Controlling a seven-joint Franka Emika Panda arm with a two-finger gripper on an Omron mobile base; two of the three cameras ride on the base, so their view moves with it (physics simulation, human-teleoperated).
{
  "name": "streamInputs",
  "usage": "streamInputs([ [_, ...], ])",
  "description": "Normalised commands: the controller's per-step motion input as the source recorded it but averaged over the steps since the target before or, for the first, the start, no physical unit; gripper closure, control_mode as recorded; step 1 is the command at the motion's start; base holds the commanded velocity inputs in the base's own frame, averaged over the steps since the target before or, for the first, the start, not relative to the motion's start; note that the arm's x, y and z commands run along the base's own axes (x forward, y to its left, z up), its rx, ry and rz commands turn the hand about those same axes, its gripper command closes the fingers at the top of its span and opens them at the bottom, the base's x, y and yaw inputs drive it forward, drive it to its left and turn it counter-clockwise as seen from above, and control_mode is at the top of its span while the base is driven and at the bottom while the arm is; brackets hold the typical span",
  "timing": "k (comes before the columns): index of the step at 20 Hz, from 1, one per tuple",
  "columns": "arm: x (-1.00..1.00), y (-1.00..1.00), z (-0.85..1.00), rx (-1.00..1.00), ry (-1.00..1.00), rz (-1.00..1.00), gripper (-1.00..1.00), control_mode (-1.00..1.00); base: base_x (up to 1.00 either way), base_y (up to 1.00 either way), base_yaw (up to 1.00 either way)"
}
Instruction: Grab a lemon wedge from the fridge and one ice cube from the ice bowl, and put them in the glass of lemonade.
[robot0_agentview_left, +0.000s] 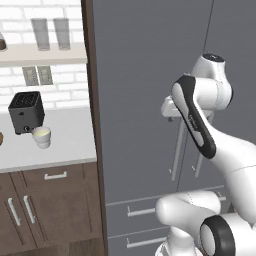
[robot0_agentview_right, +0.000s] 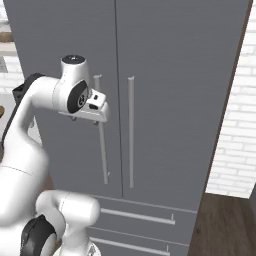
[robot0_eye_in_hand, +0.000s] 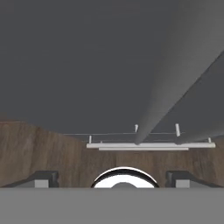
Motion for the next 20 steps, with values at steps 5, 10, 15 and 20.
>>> streamInputs([
  [5, -0.11, -0.45, 0.00, 0.00, -0.01, 0.00, -1.00, -1.00, 0.00, 0.00, 0.00],
  [10, -0.02, -0.31, -0.01, 0.00, -0.01, 0.00, -1.00, -1.00, 0.00, 0.00, 0.00],
  [15, -0.10, -0.07, -0.09, 0.00, 0.00, 0.00, -1.00, 1.00, -0.06, -0.03, 0.00],
  [20, 0.00, 0.00, 0.00, 0.00, 0.00, 0.00, -1.00, 1.00, -0.50, -0.21, 0.00],
])
